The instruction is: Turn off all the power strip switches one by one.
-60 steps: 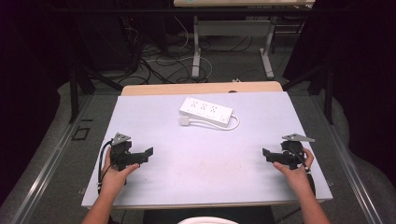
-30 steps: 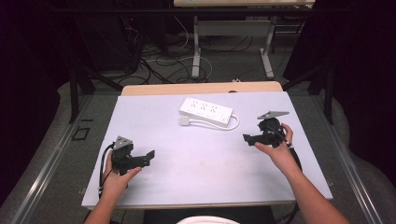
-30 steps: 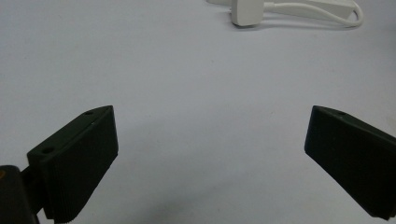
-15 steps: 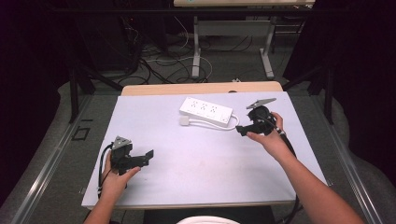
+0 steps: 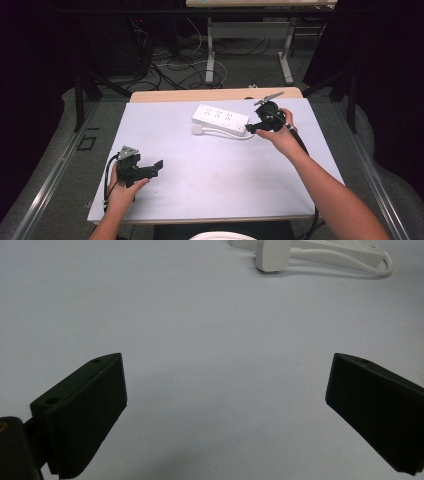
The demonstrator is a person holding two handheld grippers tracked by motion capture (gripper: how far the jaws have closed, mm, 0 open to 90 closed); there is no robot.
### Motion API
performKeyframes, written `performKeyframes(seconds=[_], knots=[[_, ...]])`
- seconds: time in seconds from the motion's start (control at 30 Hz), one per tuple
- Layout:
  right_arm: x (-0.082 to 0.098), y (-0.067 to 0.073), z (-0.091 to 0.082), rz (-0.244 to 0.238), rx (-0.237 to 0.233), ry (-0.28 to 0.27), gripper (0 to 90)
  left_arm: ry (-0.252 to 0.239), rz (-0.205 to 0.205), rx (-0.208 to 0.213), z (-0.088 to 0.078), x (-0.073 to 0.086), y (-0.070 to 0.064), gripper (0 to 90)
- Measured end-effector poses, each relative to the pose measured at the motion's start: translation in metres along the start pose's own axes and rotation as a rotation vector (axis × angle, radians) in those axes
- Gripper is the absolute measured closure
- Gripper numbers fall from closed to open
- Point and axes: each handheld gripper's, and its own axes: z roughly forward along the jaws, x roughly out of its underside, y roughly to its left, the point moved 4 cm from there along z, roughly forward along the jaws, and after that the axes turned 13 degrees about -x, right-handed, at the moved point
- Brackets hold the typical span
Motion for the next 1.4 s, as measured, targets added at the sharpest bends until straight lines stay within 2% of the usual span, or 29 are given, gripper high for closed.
performKeyframes(seconds=[0.37,0.47,0.57,0.73,0.87,0.97,1.03,1.07,1.23,1.4], knots=[[-0.015,0.001,0.012,-0.019,0.016,0.043,33.8,-0.01,-0.014,-0.002,0.0,0.0,0.003,3.2],[-0.019,0.001,0.015,-0.01,0.019,0.046,39.0,-0.007,-0.015,0.001,0.0,-0.001,0.003,3.2],[-0.023,0.001,0.023,0.01,0.01,0.064,39.5,-0.003,-0.017,0.008,0.0,-0.001,0.003,3.2],[-0.027,-0.003,0.032,0.017,0.033,0.083,40.9,-0.01,-0.024,0.009,0.0,-0.001,0.003,3.2],[-0.029,-0.007,0.041,0.063,0.027,0.078,47.0,-0.009,-0.021,0.008,0.0,0.0,0.003,3.2],[-0.03,-0.01,0.046,0.075,0.014,0.079,51.0,-0.006,-0.019,0.01,-0.001,-0.001,0.004,3.2],[-0.03,-0.011,0.048,0.082,0.023,0.078,52.3,-0.008,-0.021,0.005,-0.001,-0.001,0.005,3.1],[-0.03,-0.013,0.051,0.088,0.019,0.079,56.4,-0.011,-0.026,0.005,-0.001,-0.001,0.006,3.1],[-0.031,-0.016,0.058,0.087,0.022,0.077,63.4,-0.019,-0.026,0.001,-0.001,-0.001,0.007,3.0],[-0.031,-0.018,0.063,0.121,0.017,0.082,69.1,-0.024,-0.024,-0.004,0.001,-0.001,0.006,2.8]])
